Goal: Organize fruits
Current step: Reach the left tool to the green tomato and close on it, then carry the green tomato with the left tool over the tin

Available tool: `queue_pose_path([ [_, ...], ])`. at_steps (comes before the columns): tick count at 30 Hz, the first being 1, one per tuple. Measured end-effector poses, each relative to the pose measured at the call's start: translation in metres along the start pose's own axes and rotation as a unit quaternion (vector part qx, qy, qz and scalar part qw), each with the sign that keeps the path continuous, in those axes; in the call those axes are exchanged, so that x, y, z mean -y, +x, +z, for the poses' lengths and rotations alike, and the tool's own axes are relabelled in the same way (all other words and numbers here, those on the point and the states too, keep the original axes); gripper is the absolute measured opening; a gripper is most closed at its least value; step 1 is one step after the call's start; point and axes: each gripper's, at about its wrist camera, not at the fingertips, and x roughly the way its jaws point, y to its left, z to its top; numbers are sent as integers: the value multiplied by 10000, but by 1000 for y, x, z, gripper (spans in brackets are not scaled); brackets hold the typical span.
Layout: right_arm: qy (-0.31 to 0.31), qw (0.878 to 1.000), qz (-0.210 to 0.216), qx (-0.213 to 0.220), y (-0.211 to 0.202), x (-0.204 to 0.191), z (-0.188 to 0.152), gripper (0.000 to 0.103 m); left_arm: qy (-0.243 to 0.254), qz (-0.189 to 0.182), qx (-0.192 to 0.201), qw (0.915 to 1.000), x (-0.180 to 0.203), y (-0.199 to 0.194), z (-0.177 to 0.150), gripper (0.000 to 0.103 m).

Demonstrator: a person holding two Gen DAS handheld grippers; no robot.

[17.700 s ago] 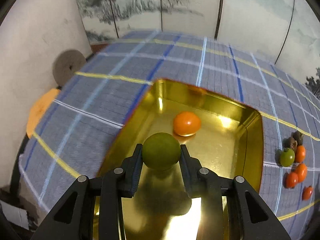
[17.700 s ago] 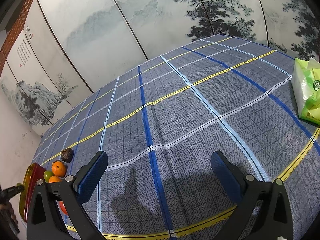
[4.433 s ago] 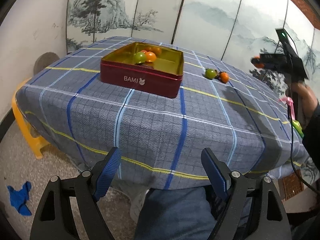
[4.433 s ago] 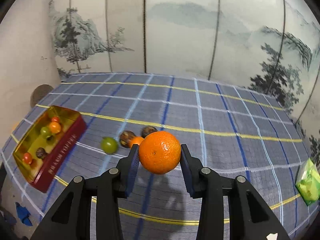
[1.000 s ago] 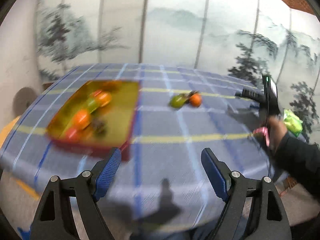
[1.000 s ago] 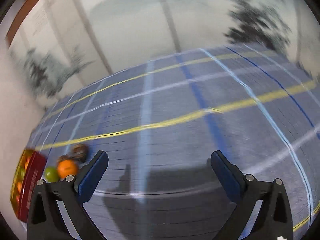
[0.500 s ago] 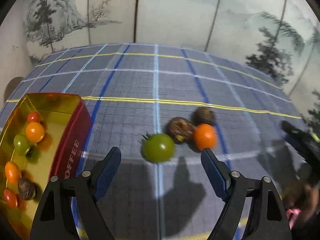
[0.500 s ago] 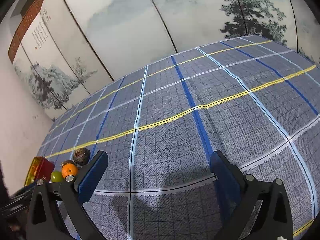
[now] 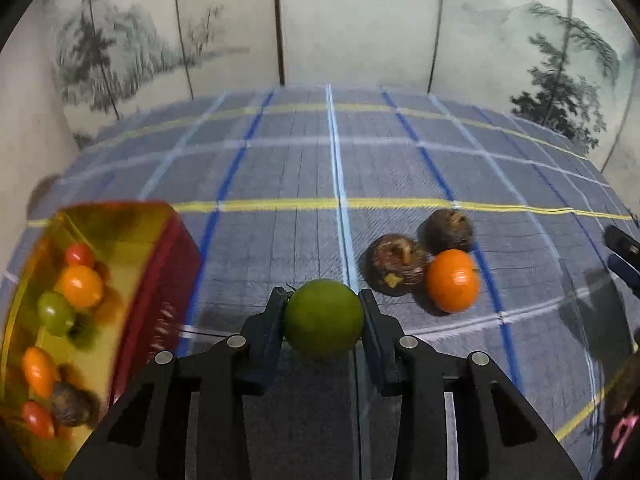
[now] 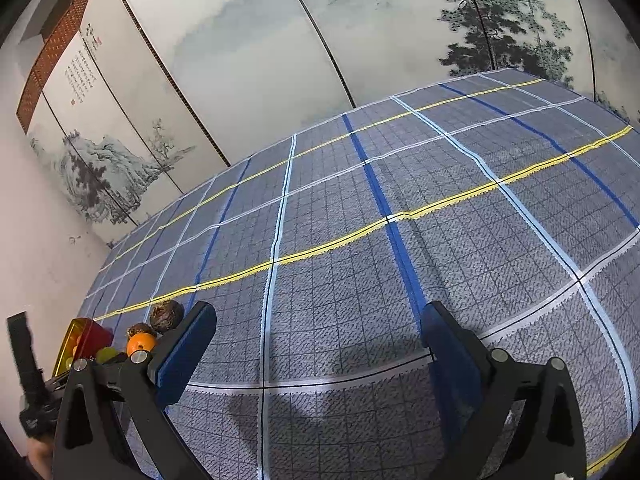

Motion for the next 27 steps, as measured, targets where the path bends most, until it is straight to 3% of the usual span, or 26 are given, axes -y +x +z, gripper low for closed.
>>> queue_pose_path([
  [8,21,10000,-30,-17,1,1,1,102,257,-44,677,9974,1,-75,9,37],
  [13,17,10000,-65,-59,3,2,0,102,178,335,867,9955,-16,-101,18,37],
  [20,29,9999,-108,-106,5,2,0,102,-127,1040,796,9913,-72,-102,29,37],
  [27,30,9998,-148,-160,7,2,0,102,-431,1337,601,9883,-119,-96,18,37],
])
